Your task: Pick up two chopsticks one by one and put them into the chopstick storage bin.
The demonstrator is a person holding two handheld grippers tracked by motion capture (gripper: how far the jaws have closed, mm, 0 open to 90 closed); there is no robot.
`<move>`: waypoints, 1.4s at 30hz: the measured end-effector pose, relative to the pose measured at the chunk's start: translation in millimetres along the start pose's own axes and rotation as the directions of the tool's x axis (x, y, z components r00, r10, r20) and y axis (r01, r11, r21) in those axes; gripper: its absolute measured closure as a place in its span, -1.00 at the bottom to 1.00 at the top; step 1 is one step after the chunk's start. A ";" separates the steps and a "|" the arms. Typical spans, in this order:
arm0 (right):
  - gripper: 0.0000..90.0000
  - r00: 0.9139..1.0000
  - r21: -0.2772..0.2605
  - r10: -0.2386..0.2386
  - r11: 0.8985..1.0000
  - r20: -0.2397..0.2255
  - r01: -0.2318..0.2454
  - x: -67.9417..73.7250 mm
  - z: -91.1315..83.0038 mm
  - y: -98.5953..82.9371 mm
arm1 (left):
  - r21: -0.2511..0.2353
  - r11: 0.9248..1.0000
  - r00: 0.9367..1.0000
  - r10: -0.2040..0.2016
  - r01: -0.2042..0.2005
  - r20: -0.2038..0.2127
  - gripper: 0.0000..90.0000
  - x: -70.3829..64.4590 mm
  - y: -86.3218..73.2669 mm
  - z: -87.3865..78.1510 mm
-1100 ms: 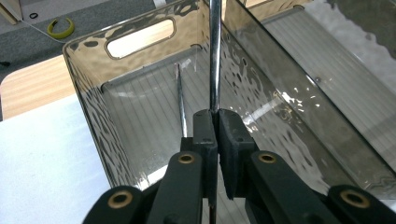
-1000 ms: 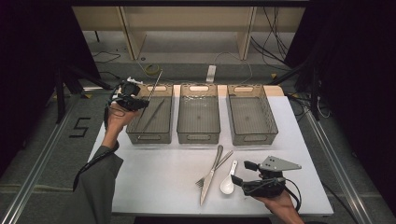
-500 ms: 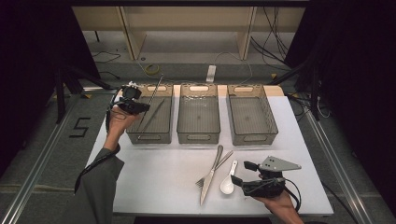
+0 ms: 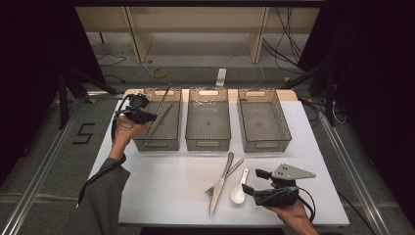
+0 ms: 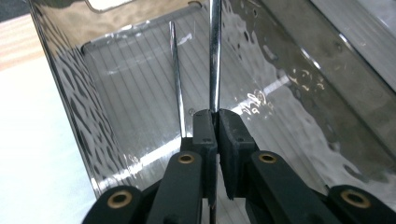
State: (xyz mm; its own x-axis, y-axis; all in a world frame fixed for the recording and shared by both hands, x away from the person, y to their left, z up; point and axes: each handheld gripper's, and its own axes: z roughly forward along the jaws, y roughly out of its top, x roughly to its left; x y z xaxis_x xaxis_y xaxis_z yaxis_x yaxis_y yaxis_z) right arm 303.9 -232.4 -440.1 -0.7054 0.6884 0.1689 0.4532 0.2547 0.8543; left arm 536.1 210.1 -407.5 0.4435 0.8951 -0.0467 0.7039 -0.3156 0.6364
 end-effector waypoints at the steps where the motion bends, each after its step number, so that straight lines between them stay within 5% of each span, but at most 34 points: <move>1: -0.42 1.000 0.000 0.000 1.000 0.001 0.000 0.1 -0.1 0.0 | 0.005 1.000 1.000 -0.003 0.003 -0.002 0.89 0.6 -0.9 0.4; 13: -0.42 1.000 -0.002 0.000 1.000 0.000 0.000 0.0 0.4 0.0 | 0.024 0.999 0.999 -0.041 0.041 -0.013 0.87 5.3 -7.1 4.4; 21: -0.42 1.000 0.000 0.000 1.000 0.002 0.000 0.0 0.3 -0.2 | 0.011 0.999 0.998 -0.045 0.044 0.033 0.43 -1.1 -7.0 -5.8; 25: -0.42 1.000 0.004 -0.004 1.000 0.000 0.004 0.6 1.1 -0.2 | -0.034 0.996 0.994 -0.078 0.080 0.079 0.15 -8.0 -11.6 -18.5; 30: -0.42 1.000 0.003 -0.001 1.000 0.005 0.001 0.2 1.4 0.3 | -0.078 0.995 0.993 -0.062 0.070 0.101 -0.15 -20.3 -22.7 -31.7; 33: -0.41 1.000 0.002 -0.005 1.000 0.004 0.005 0.0 1.6 1.2 | -0.108 0.992 0.994 -0.063 0.072 0.084 -0.22 -26.0 -27.8 -37.7; 42: -0.32 1.000 -0.003 -0.003 1.000 0.008 0.003 -6.2 4.6 5.8 | -0.192 0.977 0.990 -0.068 0.092 0.125 -0.32 -41.9 -45.9 -45.1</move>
State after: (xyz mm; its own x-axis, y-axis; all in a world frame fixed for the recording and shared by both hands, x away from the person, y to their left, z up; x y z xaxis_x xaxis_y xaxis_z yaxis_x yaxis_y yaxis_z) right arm 313.5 -232.1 -438.5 -0.7021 0.6932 0.1627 0.4498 0.2547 0.8560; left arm 460.1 201.3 -400.0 0.4601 0.8682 -0.1859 0.6216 -0.1655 0.7657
